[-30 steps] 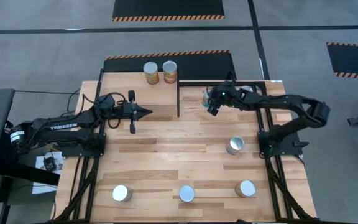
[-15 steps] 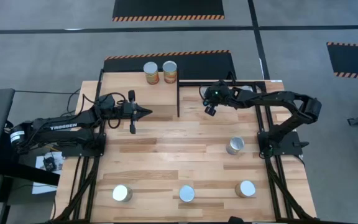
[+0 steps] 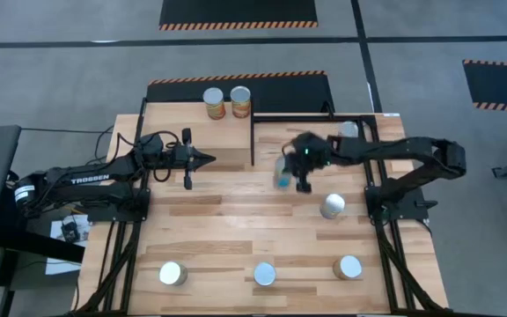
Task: Pick and place cans onto a shelf
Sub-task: Put the top canned tomatoes on the shelf
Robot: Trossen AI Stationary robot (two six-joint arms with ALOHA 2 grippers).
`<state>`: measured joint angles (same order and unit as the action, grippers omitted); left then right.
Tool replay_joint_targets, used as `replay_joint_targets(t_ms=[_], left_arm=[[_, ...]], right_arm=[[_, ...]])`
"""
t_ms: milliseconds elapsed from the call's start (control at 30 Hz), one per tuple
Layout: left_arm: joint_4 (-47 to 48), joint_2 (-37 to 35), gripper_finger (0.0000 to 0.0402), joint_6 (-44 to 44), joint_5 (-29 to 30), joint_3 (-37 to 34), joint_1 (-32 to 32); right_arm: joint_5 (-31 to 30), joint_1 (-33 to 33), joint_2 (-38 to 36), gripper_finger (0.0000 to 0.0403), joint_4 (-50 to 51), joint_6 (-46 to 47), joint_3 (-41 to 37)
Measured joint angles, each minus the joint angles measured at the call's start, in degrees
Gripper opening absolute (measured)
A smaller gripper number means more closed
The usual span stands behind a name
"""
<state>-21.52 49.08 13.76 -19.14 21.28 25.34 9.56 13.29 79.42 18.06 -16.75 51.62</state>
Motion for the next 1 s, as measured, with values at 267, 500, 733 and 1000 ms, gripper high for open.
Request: replay_joint_targets(t_ms=[267,500,733,1000], left_arm=[[0.0,0.0,0.0001,-0.3,0.0,0.0,0.0],[0.3,0.0,0.0001,0.1,0.0,0.0,0.0],[1.1,0.0,0.0001,0.9,0.0,0.0,0.0],[1.5,0.0,0.0001,1.2,0.0,0.0,0.0]], right_arm=[[2.5,-12.8,9.2,0.0004,-14.2,-7.0,1.9],[2.5,-13.0,21.0,0.0004,-15.0,-16.1,14.8],[2.6,-10.8,29.5,0.0009,-6.8,-23.2,26.1],[4.0,-9.9,34.7,0.0008,-4.5,-29.3,32.9]])
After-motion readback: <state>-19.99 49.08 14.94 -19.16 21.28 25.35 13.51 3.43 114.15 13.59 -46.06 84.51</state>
